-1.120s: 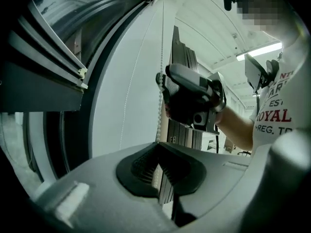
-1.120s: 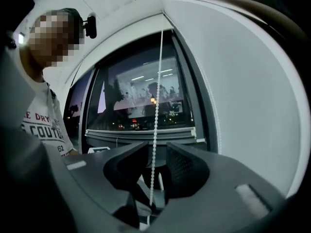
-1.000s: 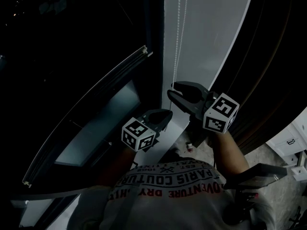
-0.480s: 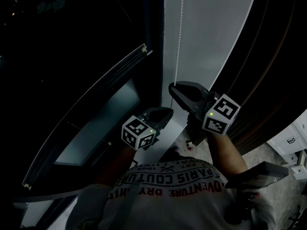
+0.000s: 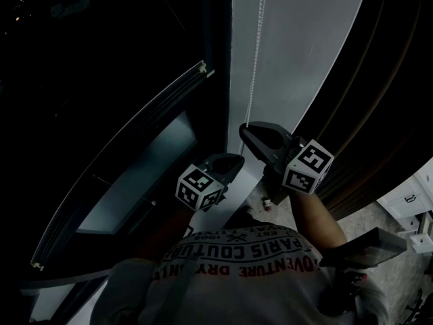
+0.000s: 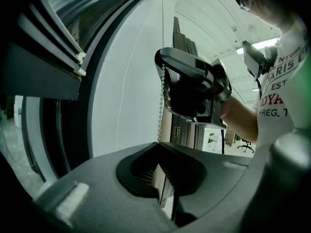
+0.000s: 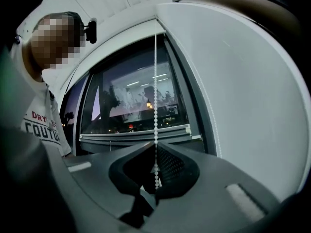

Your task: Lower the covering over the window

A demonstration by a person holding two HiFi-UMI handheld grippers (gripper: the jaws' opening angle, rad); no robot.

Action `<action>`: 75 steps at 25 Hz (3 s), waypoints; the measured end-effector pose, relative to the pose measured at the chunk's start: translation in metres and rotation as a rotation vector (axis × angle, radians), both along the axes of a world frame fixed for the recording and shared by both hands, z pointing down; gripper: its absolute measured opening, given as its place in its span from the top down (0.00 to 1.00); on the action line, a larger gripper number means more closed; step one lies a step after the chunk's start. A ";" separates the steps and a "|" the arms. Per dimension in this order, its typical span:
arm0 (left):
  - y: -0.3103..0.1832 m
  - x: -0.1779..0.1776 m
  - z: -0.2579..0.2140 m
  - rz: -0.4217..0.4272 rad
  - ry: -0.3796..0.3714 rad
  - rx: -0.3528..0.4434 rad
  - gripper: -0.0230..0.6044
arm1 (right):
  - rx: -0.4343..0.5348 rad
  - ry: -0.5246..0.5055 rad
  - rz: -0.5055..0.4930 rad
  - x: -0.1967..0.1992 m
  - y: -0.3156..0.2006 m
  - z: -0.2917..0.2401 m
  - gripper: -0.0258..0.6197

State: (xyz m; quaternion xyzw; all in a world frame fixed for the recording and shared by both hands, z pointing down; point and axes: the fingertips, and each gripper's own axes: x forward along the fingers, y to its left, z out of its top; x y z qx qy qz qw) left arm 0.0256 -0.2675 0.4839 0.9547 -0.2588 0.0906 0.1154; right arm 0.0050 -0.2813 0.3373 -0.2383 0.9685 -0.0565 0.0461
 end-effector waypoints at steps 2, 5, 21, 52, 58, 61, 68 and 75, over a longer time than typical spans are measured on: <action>-0.002 -0.001 0.011 -0.008 -0.010 -0.013 0.95 | -0.013 0.011 0.007 0.001 -0.002 0.011 0.94; -0.002 -0.001 0.035 -0.004 -0.046 -0.026 0.95 | -0.036 0.050 0.018 0.003 -0.005 0.036 0.94; 0.019 -0.012 0.153 -0.042 -0.190 -0.208 0.95 | -0.166 0.193 0.054 -0.009 0.003 0.163 0.94; -0.039 -0.019 -0.151 -0.014 0.231 0.083 0.78 | -0.214 0.182 0.062 -0.007 0.004 0.182 0.94; -0.039 -0.009 -0.171 -0.052 0.136 0.170 0.83 | -0.210 0.176 0.065 -0.007 0.005 0.182 0.94; -0.036 -0.008 -0.176 -0.081 0.104 0.194 0.95 | -0.206 0.175 0.064 -0.007 0.005 0.181 0.94; -0.031 -0.008 -0.175 -0.080 0.085 0.206 0.95 | -0.208 0.172 0.065 -0.006 0.006 0.182 0.94; -0.028 -0.013 -0.177 -0.091 0.130 0.229 0.96 | -0.232 0.144 0.033 -0.005 0.013 0.179 0.94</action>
